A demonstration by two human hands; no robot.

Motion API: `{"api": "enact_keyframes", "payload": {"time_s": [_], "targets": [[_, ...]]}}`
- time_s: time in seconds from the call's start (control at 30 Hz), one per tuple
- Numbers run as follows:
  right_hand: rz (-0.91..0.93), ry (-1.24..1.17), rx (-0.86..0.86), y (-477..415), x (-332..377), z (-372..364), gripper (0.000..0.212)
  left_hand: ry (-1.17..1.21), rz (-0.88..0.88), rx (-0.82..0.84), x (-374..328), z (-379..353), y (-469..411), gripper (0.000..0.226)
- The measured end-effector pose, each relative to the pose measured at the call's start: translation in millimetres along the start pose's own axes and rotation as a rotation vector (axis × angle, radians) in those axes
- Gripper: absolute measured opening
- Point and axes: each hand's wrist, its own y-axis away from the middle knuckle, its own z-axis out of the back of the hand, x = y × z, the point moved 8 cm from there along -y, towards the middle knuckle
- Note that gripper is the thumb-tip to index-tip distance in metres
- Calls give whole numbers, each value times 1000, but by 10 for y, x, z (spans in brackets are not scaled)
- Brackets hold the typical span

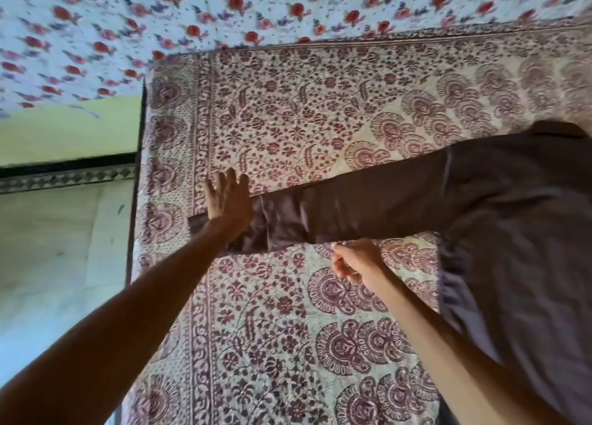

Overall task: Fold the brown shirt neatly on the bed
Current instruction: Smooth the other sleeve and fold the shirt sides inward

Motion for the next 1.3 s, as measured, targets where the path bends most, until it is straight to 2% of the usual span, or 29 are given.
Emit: {"api": "enact_keyframes", "payload": {"time_s": [0.03,0.1,0.17,0.23,0.33,0.4,0.47,0.53,0.6,0.73,0.83,0.87,0.93,0.97,1.03,1.13,1.2,1.3], "targets": [[43,94,-114,-29,33,233,38,35,-61,-30,-253,-3,24,57],[124,270,-343,-60,142,772,25,58,-209,-78,-836,-30,95,52],[280,374,-532,-54,298,1315,13,172,-315,-120,-1399,-42,183,45],[415,389,-687,-41,377,1873,23,311,-394,-120,-1994,-51,271,43],[495,416,-838,-158,323,2550,40,394,-458,-118,-2812,-75,321,47],[505,439,-838,-360,281,2843,46,426,-461,-80,-3270,-155,252,58],[470,569,-740,-656,244,3001,49,439,-384,-16,-3510,-336,82,68],[381,742,-585,-946,117,3021,55,418,-286,-23,-3531,-496,-111,68],[340,843,-542,-1097,23,3026,61,368,-243,-79,-3512,-541,-255,65],[391,778,-742,-982,156,3064,53,355,-207,-83,-3577,-521,-474,60],[540,793,-868,-957,465,3170,43,456,-92,-126,-3613,-315,-606,57],[588,826,-838,-1020,565,3179,43,479,-60,-177,-3633,-217,-632,53],[587,851,-670,-1224,689,3175,46,442,-53,-261,-3703,-71,-674,37],[549,852,-584,-1329,697,3167,47,429,-63,-264,-3733,-48,-715,29],[492,880,-518,-1443,675,3168,50,451,-52,-242,-3722,-45,-856,21],[472,895,-529,-1447,658,3142,54,461,-47,-236,-3658,-32,-1035,23],[497,899,-615,-1395,676,3107,53,457,-45,-262,-3653,-23,-1018,29],[629,871,-775,-1280,794,3022,48,391,-206,-337,-3848,-75,-746,40]]}}
